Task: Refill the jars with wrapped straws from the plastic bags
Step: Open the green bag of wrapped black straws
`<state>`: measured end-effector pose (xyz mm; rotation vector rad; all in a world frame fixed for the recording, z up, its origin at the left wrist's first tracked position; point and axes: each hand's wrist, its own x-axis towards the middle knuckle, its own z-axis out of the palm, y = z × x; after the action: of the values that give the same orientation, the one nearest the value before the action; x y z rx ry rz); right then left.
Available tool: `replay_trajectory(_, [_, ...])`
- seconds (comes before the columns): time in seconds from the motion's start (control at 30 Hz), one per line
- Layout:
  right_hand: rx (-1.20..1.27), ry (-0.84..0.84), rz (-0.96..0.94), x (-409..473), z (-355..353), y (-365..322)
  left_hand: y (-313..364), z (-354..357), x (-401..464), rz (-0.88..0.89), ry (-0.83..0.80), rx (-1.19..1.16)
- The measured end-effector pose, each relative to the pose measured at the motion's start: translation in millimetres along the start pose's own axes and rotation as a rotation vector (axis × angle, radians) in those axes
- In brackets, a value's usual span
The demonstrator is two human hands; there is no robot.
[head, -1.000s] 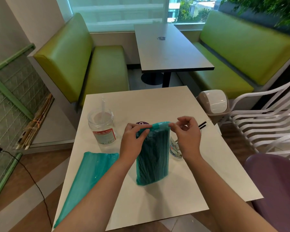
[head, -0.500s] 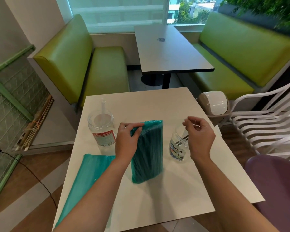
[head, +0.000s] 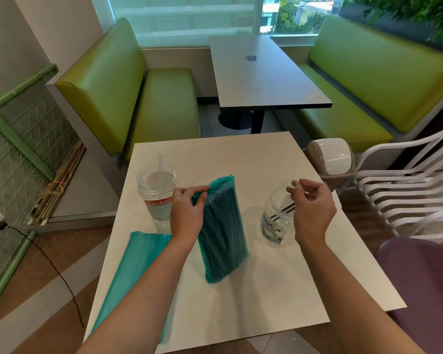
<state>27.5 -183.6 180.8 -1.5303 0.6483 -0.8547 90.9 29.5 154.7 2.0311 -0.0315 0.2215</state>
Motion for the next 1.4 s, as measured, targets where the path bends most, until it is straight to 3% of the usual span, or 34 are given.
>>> replay_trajectory(0.4, [-0.189,-0.512,-0.044,-75.3,27.3,40.0,13.7,14.1,-7.1,-0.025,-0.015,-0.03])
replay_trajectory(0.8, [-0.307,-0.66,-0.132,-98.4,38.7,49.2,23.4,14.2,-12.7,-0.114,-0.027,-0.013])
replay_trajectory(1.0, [-0.242,-0.515,-0.105,-97.1,48.6,49.0,24.5,20.1,-14.4,-0.127,-0.17,-0.146])
replay_trajectory(1.13, [-0.079,-0.42,0.057,-77.8,41.2,34.7,24.3,13.3,-14.0,-0.12,-0.309,-0.363])
replay_trajectory(1.23, [-0.053,-0.393,0.17,-57.1,31.5,26.8,17.9,5.4,-11.6,-0.057,-0.332,-0.303])
replay_trajectory(1.4, [0.082,-0.403,0.359,-32.8,17.8,20.6,3.3,2.4,-4.8,-0.135,-0.43,-0.145])
